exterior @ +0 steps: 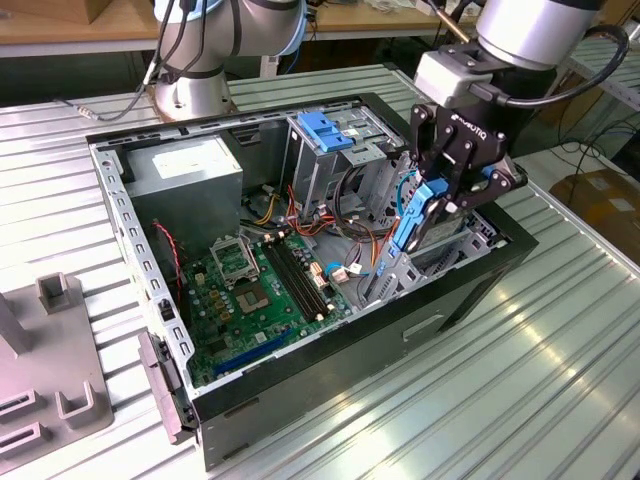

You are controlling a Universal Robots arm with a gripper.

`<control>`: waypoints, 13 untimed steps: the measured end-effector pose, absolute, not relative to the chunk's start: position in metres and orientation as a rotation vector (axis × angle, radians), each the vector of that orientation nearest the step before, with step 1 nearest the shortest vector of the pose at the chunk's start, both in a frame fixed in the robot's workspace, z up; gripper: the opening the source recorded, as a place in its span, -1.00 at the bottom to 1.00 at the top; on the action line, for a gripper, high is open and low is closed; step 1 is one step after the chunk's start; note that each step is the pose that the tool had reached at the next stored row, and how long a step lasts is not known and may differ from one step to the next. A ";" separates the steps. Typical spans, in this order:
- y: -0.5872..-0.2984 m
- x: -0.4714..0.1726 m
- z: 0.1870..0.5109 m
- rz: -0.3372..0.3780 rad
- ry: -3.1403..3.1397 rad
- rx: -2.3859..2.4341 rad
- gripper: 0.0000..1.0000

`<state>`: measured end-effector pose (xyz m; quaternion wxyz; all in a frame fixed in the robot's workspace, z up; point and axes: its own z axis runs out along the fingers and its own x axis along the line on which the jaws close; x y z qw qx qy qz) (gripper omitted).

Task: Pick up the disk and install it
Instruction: 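Insert the disk into the insertion slot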

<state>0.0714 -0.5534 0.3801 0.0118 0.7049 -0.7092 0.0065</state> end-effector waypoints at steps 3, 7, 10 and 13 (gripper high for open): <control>-0.554 0.071 0.373 0.020 -2.211 2.198 -0.26; -0.554 0.071 0.367 0.020 -2.211 2.198 -0.26; -0.554 0.071 0.367 0.020 -2.211 2.198 -0.24; -0.554 0.071 0.367 0.020 -2.211 2.198 -0.11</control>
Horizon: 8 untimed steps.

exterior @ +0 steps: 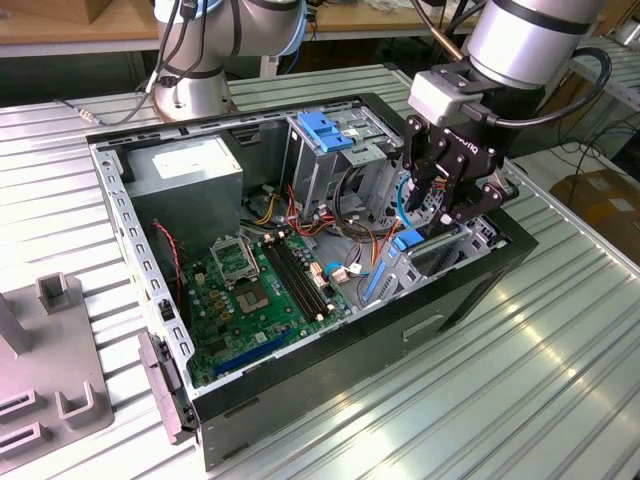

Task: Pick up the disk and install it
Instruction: 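Insert the disk into the insertion slot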

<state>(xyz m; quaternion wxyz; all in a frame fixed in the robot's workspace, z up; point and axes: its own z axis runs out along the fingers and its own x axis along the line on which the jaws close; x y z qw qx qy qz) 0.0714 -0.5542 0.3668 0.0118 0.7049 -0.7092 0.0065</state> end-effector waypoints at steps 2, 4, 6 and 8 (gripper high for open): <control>-0.554 0.071 0.367 0.020 -2.211 2.198 -0.11; -0.554 0.071 0.367 0.020 -2.211 2.198 -0.27; -0.554 0.071 0.367 0.020 -2.211 2.198 -0.27; -0.554 0.071 0.367 0.020 -2.211 2.198 -0.51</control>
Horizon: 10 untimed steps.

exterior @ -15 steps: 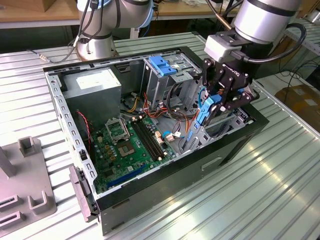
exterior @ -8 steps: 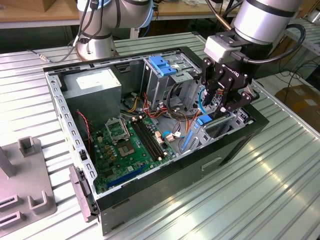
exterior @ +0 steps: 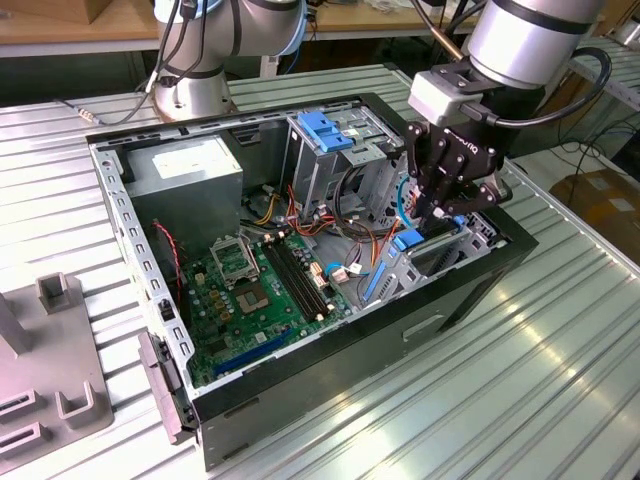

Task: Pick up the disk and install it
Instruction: 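Insert the disk into the insertion slot, then insert the first disk wire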

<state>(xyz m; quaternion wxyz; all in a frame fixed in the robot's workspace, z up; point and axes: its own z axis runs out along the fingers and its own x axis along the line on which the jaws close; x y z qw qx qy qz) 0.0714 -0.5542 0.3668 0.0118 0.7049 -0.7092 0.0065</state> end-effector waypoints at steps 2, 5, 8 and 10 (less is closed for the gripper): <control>-0.554 0.071 0.367 0.020 -2.211 2.198 -0.76; -0.554 0.071 0.367 0.020 -2.211 2.198 -0.80; -0.554 0.071 0.367 0.020 -2.211 2.198 -0.80; -0.554 0.071 0.367 0.020 -2.211 2.198 -0.80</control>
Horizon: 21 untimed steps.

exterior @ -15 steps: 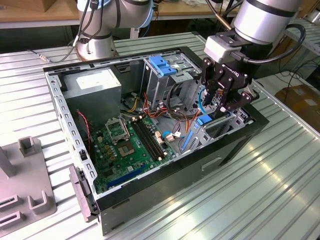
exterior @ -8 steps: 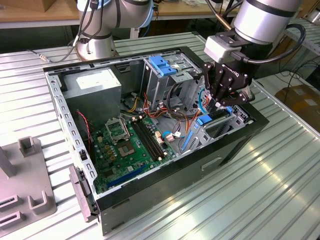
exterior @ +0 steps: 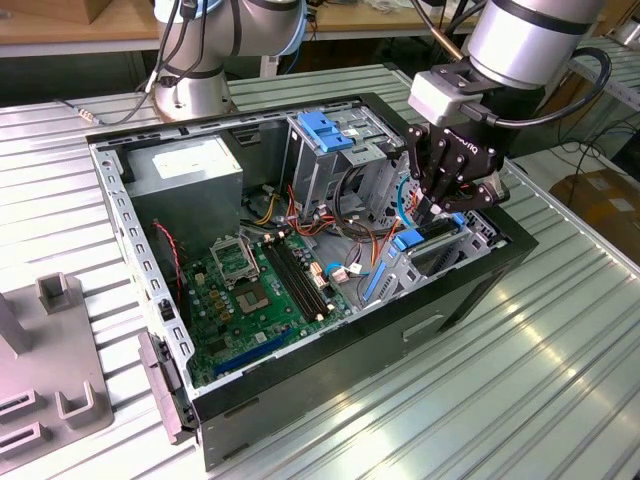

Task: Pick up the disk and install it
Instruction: 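Insert the first disk wire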

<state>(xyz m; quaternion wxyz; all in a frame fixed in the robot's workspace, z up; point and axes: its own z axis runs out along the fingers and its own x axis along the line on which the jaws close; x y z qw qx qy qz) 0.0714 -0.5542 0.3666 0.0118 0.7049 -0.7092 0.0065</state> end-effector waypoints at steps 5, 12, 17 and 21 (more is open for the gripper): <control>-0.554 0.071 0.367 0.020 -2.211 2.198 -0.80; -0.554 0.076 0.366 0.020 -2.206 2.203 -0.80; -0.554 0.083 0.366 0.021 -2.161 2.247 -0.80; -0.554 0.086 0.366 0.022 -2.096 2.309 -0.80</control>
